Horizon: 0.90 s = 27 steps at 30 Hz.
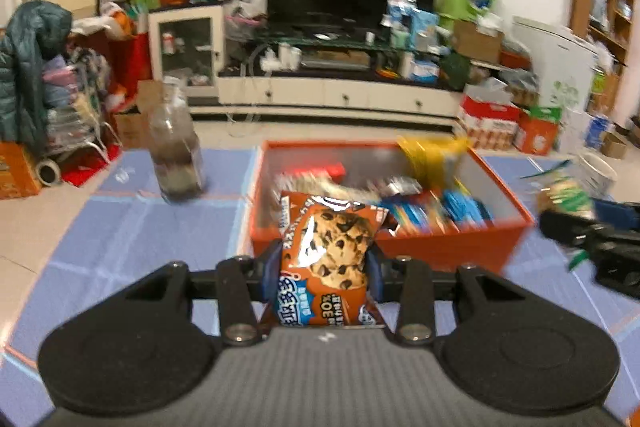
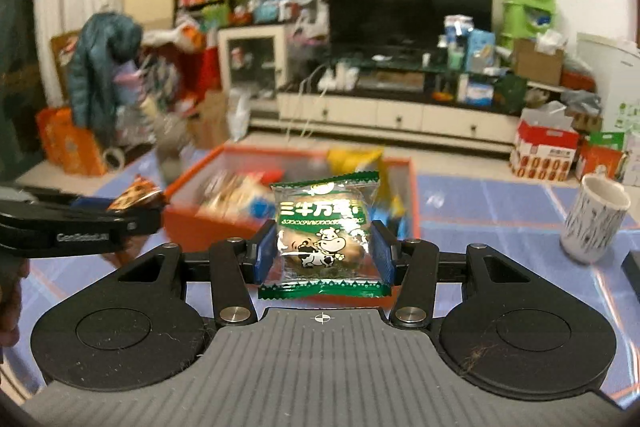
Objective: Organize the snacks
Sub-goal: 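Lift both held packets up and carry them over the orange box, then open both tools to drop the packets into the orange box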
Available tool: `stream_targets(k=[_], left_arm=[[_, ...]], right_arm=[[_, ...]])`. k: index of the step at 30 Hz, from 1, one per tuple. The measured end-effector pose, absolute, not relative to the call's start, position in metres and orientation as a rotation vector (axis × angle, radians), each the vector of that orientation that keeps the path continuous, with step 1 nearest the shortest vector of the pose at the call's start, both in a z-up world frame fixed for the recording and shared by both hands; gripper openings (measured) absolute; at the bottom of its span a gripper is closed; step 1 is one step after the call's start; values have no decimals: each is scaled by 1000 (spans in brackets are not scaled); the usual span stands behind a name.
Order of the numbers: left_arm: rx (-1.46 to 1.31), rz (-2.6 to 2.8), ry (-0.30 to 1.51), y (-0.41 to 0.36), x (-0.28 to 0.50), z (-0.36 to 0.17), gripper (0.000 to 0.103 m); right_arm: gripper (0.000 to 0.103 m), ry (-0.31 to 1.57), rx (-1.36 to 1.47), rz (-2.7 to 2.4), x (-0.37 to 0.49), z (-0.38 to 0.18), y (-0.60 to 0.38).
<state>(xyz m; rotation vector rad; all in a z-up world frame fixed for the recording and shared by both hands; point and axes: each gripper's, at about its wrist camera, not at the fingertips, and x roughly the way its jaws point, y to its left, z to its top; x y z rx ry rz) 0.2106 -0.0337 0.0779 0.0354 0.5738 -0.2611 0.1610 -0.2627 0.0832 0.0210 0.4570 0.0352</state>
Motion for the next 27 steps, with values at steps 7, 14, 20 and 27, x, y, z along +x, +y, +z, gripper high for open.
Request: stream_targets(k=[7, 14, 20, 27], left_arm=[[52, -236, 584, -64, 281, 89, 39], [75, -220, 615, -88, 321, 77, 40], [94, -186, 612, -91, 327, 76, 80], [25, -156, 538, -54, 247, 101, 102]], right_arm=[[35, 464, 39, 20, 232, 93, -272], [35, 520, 37, 16, 283, 80, -270], [57, 543, 22, -11, 296, 76, -270], [87, 406, 100, -24, 206, 114, -283]])
